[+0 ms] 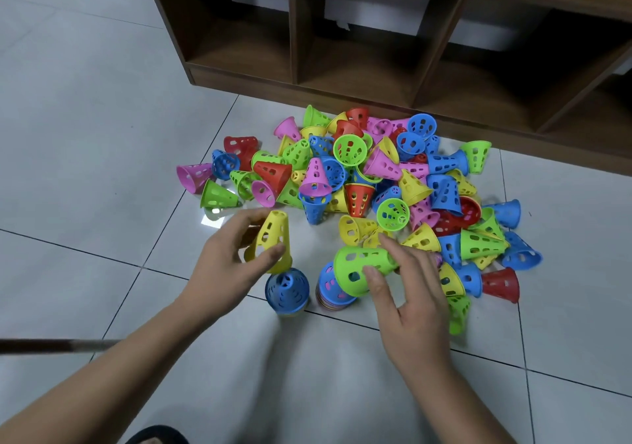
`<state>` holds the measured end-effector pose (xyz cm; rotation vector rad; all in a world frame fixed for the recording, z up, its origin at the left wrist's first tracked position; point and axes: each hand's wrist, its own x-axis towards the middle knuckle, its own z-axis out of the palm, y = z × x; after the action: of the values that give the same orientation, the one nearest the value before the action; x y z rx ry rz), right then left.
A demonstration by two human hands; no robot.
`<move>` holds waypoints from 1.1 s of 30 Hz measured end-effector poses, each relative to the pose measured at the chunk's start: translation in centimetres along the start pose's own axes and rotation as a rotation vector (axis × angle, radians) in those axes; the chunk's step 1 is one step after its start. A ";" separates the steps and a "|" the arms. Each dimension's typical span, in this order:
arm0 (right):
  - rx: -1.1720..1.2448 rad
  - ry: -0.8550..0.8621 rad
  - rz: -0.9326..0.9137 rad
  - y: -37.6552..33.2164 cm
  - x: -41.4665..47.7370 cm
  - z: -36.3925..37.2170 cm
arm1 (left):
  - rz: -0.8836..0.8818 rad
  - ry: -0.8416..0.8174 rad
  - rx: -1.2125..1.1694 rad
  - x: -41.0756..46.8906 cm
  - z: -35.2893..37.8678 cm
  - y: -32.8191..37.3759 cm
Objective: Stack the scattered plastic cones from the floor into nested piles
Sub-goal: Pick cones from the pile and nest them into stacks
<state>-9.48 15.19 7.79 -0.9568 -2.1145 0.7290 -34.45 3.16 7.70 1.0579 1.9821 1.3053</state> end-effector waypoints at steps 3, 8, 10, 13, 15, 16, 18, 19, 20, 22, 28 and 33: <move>-0.054 -0.098 -0.058 0.4 -0.1 0.6 | 0.075 0.034 0.008 -2.1 0.6 0.5; -0.096 -0.214 -0.026 1.8 -0.8 2.4 | 0.135 0.085 -0.034 -4.5 1.8 0.7; -0.091 -0.246 -0.003 2.5 -1.3 3.2 | 0.173 0.112 -0.001 -5.0 2.2 0.6; -0.058 -0.282 0.071 3.1 -1.6 3.7 | 0.202 0.111 0.051 -5.3 2.4 0.6; -0.052 -0.304 0.103 3.3 -1.5 3.8 | 0.191 0.051 0.085 -5.4 2.7 0.2; -0.047 -0.317 0.117 3.4 -1.5 3.8 | 0.183 0.017 0.107 -5.5 2.9 -0.1; -0.026 -0.343 0.143 3.5 -1.4 3.9 | 0.150 -0.037 0.154 -5.5 3.1 -1.3; -0.019 -0.351 0.151 3.6 -1.3 4.0 | 0.124 -0.054 0.172 -5.4 3.2 -2.0; -0.019 -0.356 0.158 3.7 -1.3 4.0 | 0.096 -0.066 0.184 -5.3 3.1 -2.7; -0.015 -0.372 0.173 3.9 -1.2 4.2 | 0.056 -0.087 0.196 -5.0 3.0 -3.8; 0.078 -0.540 0.334 5.0 -1.2 5.1 | -0.083 -0.172 0.125 -5.0 3.8 -5.1; 0.122 -0.594 0.444 6.5 -0.8 5.9 | -0.178 -0.265 0.135 -4.2 4.9 -5.5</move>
<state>-11.01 17.04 -0.75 -1.2736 -2.3245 1.5012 -30.06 0.84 0.76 1.0298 1.9317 0.8995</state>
